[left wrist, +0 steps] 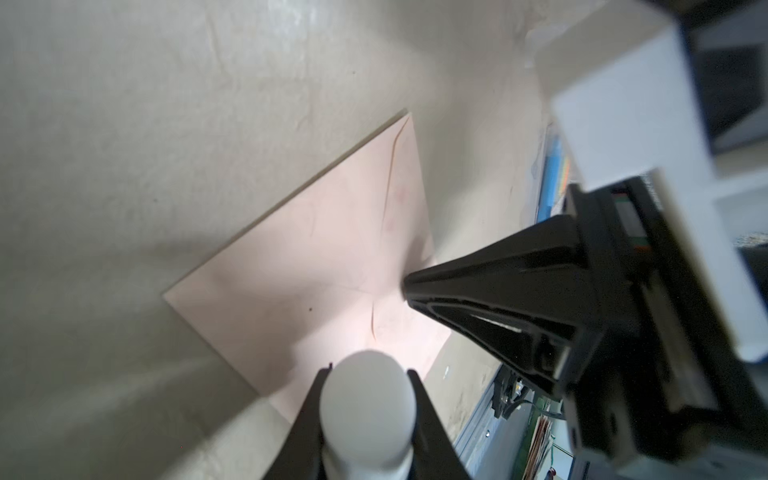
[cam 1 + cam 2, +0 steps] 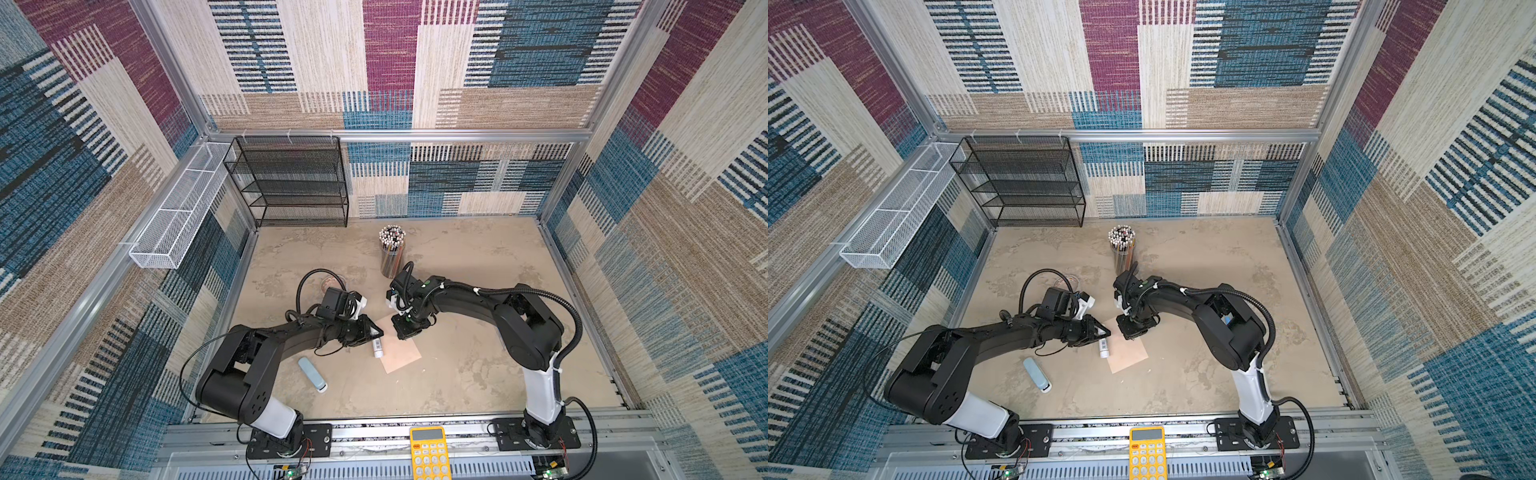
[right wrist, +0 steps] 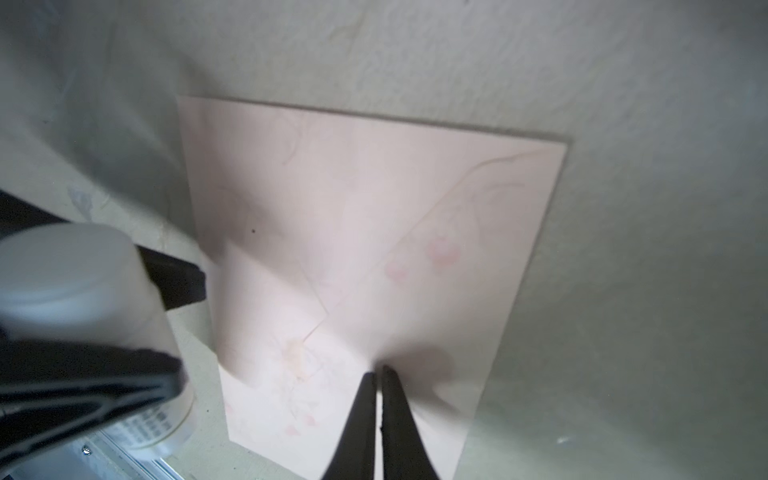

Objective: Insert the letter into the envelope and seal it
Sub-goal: 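Press the closed flap flat with the right gripper tips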

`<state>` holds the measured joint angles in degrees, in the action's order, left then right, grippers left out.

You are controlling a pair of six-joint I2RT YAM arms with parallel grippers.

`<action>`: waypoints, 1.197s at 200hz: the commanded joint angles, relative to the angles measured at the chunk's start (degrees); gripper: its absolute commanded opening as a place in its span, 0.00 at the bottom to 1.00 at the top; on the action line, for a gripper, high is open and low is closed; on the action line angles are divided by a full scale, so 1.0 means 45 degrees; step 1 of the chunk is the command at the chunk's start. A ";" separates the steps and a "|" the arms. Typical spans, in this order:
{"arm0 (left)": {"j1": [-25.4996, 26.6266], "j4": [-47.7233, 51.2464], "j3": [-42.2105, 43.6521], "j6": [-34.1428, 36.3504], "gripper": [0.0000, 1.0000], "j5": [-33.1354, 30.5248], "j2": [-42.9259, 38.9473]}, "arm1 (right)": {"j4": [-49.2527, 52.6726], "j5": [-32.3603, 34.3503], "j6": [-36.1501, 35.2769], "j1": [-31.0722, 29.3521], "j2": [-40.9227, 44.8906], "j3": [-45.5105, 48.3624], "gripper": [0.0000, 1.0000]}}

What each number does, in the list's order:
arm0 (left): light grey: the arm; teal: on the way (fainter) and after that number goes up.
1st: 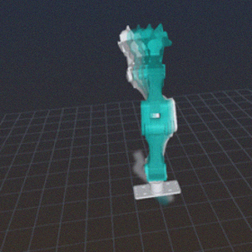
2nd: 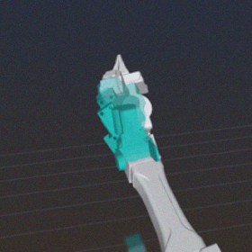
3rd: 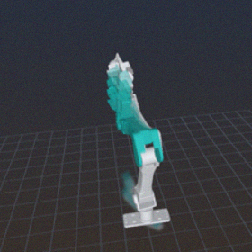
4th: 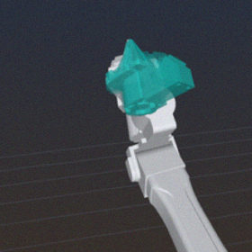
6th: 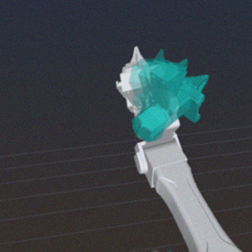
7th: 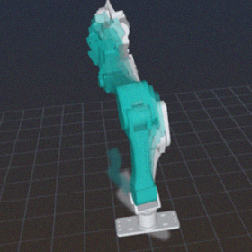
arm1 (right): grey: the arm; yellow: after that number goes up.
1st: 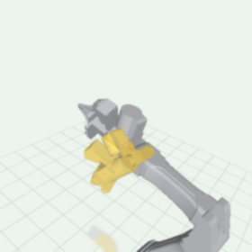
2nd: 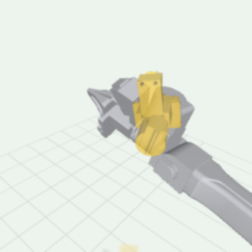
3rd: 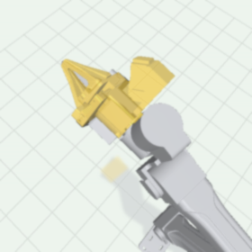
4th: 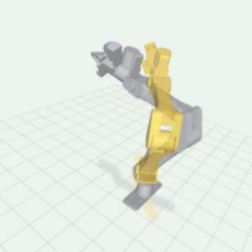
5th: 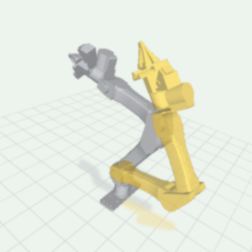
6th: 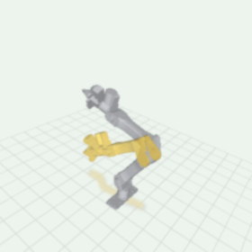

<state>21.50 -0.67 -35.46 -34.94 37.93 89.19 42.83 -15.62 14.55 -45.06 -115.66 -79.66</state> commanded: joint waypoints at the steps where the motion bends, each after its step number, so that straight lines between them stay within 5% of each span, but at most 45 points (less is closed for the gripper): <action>1: -0.0026 -0.0475 0.0053 0.0011 0.00 0.0208 0.0221 | 0.0675 0.1025 0.0218 -0.0075 -0.0297 -0.0059 0.10; 239: 0.0005 -0.1040 0.0401 -0.0075 0.00 0.0360 0.0833 | 0.1638 0.1156 0.1047 -0.0825 -0.1504 -0.1478 0.16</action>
<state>21.45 -7.86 -33.93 -35.40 41.87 93.32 51.29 -10.28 18.22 -48.21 -120.57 -87.33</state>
